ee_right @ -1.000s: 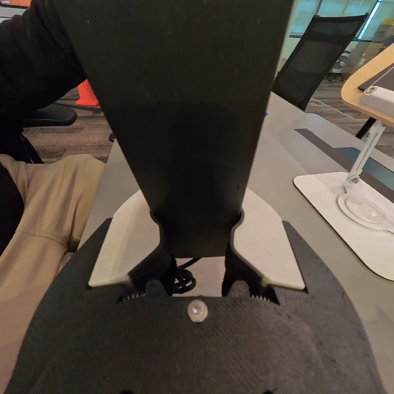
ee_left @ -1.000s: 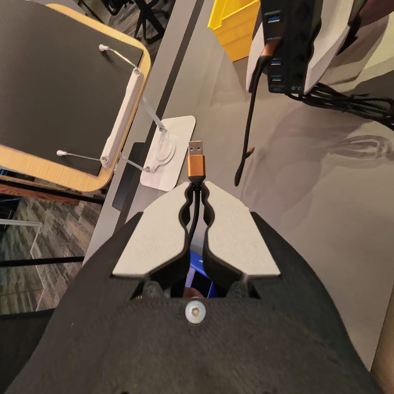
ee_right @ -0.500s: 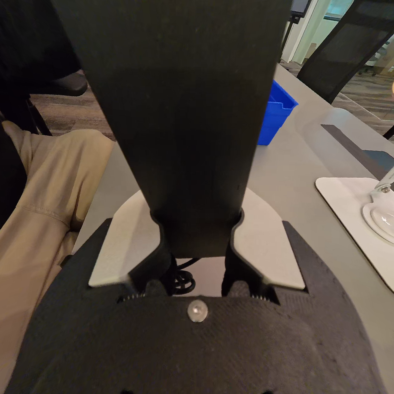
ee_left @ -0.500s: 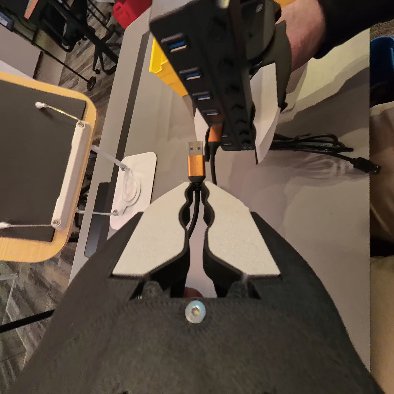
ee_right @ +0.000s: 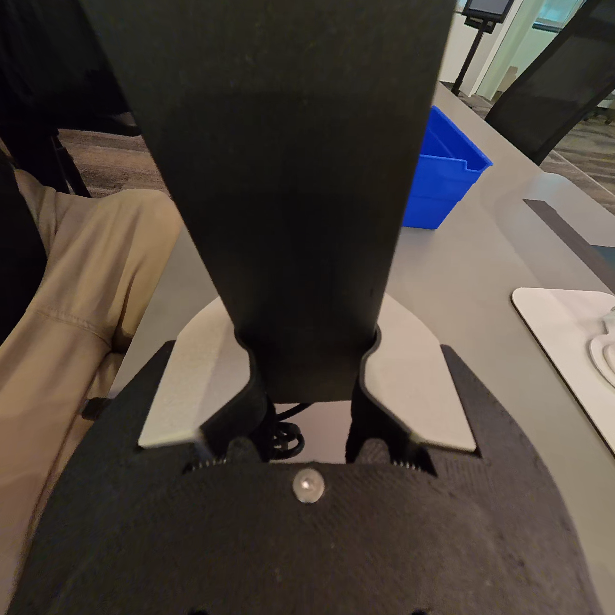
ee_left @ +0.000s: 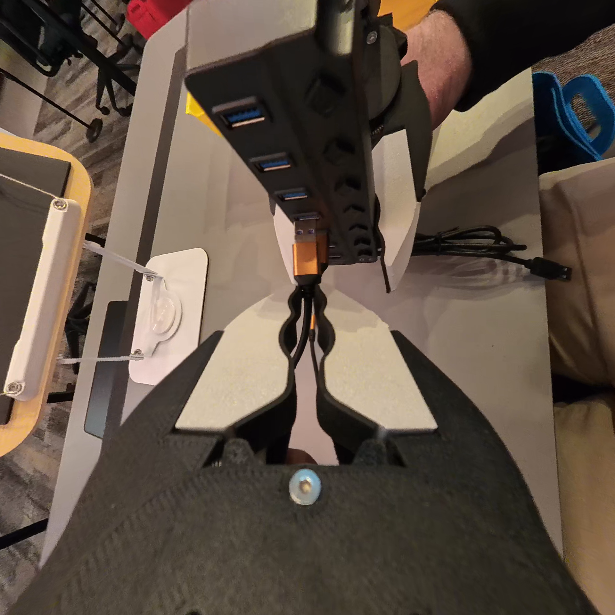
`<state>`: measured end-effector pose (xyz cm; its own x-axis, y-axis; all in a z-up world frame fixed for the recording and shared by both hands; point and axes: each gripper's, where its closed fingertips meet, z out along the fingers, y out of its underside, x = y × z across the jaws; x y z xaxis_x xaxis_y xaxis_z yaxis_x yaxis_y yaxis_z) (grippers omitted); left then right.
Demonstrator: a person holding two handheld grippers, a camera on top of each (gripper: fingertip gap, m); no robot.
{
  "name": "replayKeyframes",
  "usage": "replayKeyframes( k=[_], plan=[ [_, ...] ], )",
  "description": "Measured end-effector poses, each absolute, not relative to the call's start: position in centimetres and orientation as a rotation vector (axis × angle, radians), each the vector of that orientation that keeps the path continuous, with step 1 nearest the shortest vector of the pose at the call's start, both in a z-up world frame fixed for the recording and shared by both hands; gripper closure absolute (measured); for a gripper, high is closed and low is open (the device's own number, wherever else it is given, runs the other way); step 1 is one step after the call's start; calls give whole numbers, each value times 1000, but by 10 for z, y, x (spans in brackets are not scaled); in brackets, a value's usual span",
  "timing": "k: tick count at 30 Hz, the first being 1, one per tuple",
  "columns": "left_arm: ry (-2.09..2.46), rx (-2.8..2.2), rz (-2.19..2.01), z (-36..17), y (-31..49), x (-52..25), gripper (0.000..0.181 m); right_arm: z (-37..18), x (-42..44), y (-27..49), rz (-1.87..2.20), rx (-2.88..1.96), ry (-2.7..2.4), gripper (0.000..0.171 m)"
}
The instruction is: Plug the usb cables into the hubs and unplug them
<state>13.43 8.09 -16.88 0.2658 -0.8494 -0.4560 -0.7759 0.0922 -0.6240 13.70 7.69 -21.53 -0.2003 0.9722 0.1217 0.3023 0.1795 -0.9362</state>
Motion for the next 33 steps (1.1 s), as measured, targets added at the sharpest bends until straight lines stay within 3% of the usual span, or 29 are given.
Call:
replayKeyframes(
  k=[33],
  plan=[
    [1544, -1739, -140, -177, 74, 136, 174, -229, 138, 73, 893, -1279, -1805, 107]
  ],
)
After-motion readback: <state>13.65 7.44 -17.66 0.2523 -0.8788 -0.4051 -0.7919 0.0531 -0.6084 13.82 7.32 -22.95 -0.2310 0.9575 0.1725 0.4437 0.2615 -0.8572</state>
